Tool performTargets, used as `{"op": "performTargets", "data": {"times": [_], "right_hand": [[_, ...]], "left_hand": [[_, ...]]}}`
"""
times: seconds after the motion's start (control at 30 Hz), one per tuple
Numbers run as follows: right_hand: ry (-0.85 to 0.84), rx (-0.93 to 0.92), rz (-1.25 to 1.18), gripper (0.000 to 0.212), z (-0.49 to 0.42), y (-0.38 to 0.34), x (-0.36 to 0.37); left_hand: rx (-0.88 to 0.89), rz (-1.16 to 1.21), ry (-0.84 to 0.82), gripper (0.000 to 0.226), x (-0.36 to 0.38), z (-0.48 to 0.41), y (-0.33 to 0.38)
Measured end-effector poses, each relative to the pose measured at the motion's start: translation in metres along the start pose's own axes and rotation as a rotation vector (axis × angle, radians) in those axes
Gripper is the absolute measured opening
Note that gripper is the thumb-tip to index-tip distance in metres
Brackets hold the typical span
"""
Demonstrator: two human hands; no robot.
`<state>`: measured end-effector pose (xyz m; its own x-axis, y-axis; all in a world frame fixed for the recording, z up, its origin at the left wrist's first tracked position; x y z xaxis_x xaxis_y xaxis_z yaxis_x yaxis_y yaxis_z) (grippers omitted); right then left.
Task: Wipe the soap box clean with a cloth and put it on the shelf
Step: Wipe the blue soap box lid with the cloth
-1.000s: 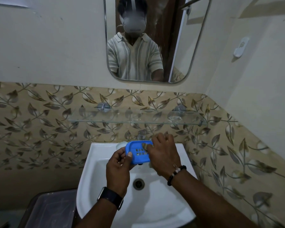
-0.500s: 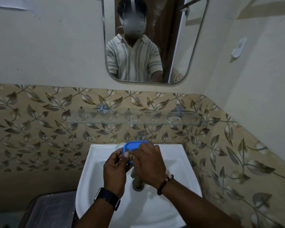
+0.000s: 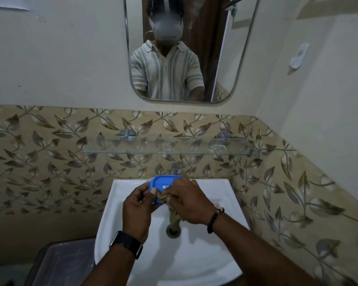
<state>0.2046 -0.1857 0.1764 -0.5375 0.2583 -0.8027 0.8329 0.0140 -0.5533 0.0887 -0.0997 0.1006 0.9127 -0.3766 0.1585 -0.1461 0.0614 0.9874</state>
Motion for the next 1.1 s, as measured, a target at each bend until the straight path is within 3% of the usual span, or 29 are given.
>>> {"op": "performTargets", "data": {"times": [0.07, 0.13, 0.27, 0.33, 0.47, 0.63, 0.8, 0.93, 1.1], "right_hand": [[-0.015, -0.052, 0.178, 0.025, 0.002, 0.009, -0.01], [0.074, -0.024, 0.283, 0.022, 0.004, 0.024, -0.027], [0.313, -0.089, -0.101, 0.022, 0.012, 0.025, -0.044], [0.368, -0.197, -0.103, 0.025, 0.016, 0.01, -0.036], [0.312, -0.388, 0.261, 0.027, 0.023, -0.014, 0.009], [0.362, -0.436, 0.402, 0.032, 0.032, 0.011, 0.004], [0.388, -0.431, 0.379, 0.05, 0.034, 0.026, -0.007], [0.39, -0.575, 0.346, 0.027, 0.034, -0.005, 0.016], [0.428, -0.574, 0.395, 0.023, 0.035, -0.003, 0.013]], "left_hand": [[-0.017, 0.01, 0.023, 0.024, -0.003, -0.002, 0.003], [-0.057, 0.055, 0.062, 0.024, -0.007, -0.004, 0.006], [-0.17, 0.171, 0.111, 0.033, -0.012, -0.009, 0.008], [-0.216, 0.204, 0.097, 0.033, -0.008, -0.006, 0.009], [-0.286, 0.184, 0.059, 0.028, 0.003, 0.0, 0.007], [-0.336, 0.174, 0.032, 0.025, 0.0, 0.001, 0.013], [-0.423, 0.219, 0.054, 0.013, -0.008, 0.003, 0.013], [-0.461, 0.21, 0.041, 0.012, 0.002, 0.01, 0.011], [-0.425, 0.165, 0.013, 0.012, 0.003, 0.01, 0.014]]}}
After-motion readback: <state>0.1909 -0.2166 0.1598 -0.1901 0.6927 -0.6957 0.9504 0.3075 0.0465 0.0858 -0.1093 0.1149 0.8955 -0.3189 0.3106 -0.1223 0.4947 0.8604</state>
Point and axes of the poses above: each hand's wrist, its own z-axis away from the middle knuckle, its own x-axis out of the palm, y = z × x, the point moved 6 cm from there along -z, towards the middle knuckle, and after that the axes turned 13 degrees about -z, right-handed, at the moved point
